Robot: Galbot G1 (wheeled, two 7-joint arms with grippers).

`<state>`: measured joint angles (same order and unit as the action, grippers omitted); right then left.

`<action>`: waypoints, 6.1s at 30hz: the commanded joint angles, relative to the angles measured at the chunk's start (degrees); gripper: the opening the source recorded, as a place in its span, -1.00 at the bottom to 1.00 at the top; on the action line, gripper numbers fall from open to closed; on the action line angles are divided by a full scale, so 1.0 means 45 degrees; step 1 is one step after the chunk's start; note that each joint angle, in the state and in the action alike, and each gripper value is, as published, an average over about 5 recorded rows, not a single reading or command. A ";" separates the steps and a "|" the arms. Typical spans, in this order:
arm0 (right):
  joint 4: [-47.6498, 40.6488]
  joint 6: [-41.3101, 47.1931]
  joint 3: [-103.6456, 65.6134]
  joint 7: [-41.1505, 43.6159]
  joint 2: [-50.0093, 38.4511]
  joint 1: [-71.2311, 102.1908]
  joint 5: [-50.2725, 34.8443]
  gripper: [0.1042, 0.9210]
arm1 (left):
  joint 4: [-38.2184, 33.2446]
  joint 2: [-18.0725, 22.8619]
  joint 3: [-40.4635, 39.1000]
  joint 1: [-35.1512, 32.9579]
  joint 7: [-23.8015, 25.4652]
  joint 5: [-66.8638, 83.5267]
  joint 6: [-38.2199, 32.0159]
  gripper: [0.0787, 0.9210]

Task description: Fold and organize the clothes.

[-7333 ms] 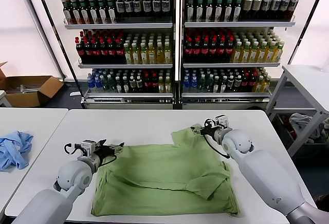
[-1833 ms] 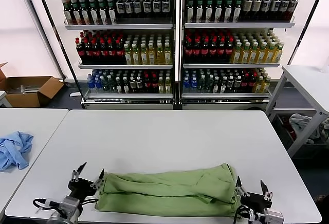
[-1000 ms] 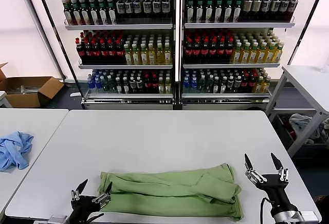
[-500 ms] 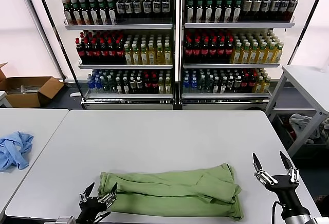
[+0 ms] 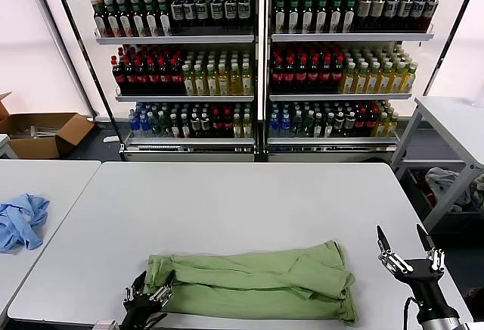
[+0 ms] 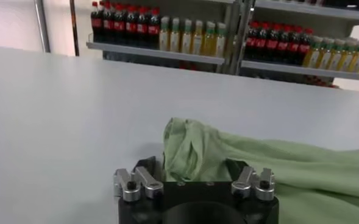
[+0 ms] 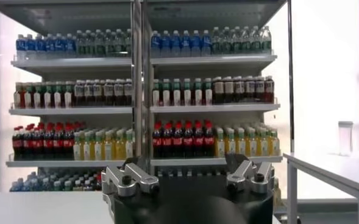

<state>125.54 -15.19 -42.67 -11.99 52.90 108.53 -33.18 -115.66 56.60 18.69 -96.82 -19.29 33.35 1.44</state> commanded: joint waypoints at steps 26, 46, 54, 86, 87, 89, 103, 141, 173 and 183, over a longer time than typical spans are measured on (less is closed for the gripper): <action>0.0257 0.0250 0.0419 -0.0214 0.0034 -0.0429 0.0459 0.76 | -0.1432 -0.0922 0.7019 0.0025 -0.2772 0.1742 0.1941 -0.93; 0.0104 0.0269 0.0845 -0.0283 0.0222 -0.0827 0.0759 0.76 | -0.3069 0.0040 0.3138 0.0474 -0.1508 -0.1289 0.0842 -0.93; 0.0123 0.0276 0.0963 -0.0309 0.0306 -0.0940 0.0895 0.76 | -0.2551 0.0235 0.0534 0.1075 -0.0887 -0.2605 0.0915 -0.93; 0.0009 0.0159 0.1200 -0.0372 0.0414 -0.1199 0.0850 0.76 | -0.0983 0.1275 -0.3108 0.3110 -0.0695 -0.4529 0.2277 -0.92; 0.0007 0.0154 0.1203 -0.0371 0.0415 -0.1201 0.0851 0.76 | -0.0846 0.1278 -0.3154 0.3210 -0.0689 -0.4564 0.2281 -0.89; -0.0001 0.0138 0.1206 -0.0369 0.0418 -0.1200 0.0854 0.76 | -0.0516 0.1296 -0.3262 0.3414 -0.0668 -0.4675 0.2268 -0.79; -0.0038 0.0112 0.1324 -0.0347 0.0490 -0.1304 0.0977 0.76 | -0.1779 0.0922 -0.4673 0.3470 -0.0451 -0.5652 0.1012 0.15; -0.0118 0.0115 0.1294 -0.0367 0.0415 -0.1454 0.1040 0.76 | 0.0604 -0.0192 0.3682 0.0651 0.1094 0.1819 0.3338 0.77; -0.0106 0.0143 0.1472 -0.0475 0.0488 -0.1658 0.1267 0.76 | 0.0186 -0.0553 0.2466 0.1022 0.0904 0.0332 0.1583 -0.48; -0.0082 0.0341 0.1686 -0.0546 0.0389 -0.2165 0.1268 0.76 | -0.1123 -0.2317 0.8107 0.0611 0.0233 0.1751 0.2220 -0.92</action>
<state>125.18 -13.86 -35.30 -14.42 54.70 99.77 -27.47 -116.73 51.94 34.63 -93.12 -15.69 36.98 9.81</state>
